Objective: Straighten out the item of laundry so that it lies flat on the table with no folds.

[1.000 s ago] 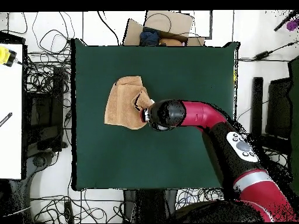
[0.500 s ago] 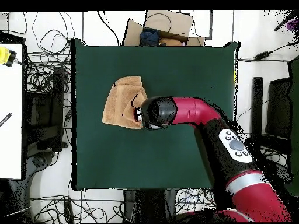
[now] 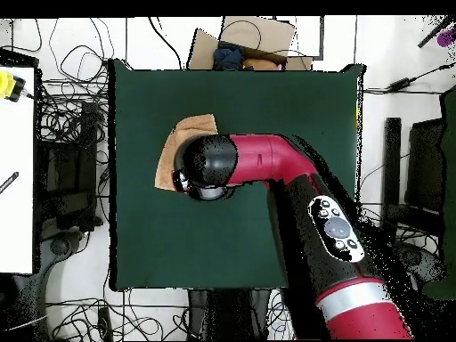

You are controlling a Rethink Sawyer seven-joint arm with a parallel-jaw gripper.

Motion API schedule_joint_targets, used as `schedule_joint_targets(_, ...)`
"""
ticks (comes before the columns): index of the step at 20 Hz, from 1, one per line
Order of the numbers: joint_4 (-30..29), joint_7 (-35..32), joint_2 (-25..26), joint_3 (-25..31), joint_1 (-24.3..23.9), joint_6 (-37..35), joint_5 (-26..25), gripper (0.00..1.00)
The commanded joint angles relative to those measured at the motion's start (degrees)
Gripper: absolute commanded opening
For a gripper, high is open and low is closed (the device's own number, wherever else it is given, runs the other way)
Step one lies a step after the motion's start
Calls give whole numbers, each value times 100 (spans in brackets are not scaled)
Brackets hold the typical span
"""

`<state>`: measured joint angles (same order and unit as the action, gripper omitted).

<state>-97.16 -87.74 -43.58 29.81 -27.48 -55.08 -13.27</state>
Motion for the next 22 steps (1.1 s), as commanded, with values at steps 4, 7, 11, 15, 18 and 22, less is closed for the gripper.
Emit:
schedule_joint_targets(4, -370, -601, 102, -61, 100, 374, 211, 100)
schedule_joint_targets(7, -397, -527, 153, -76, 77, 518, 209, 100)
schedule_joint_targets(11, -388, -445, 204, -56, 23, 530, 226, 100)
schedule_joint_targets(15, -342, -377, 470, 7, -42, 971, 156, 100)
schedule_joint_targets(18, -257, -344, 855, 12, -78, 1477, 19, 100)
schedule_joint_targets(22, -277, -360, 1085, -36, -65, 1930, -158, 100)
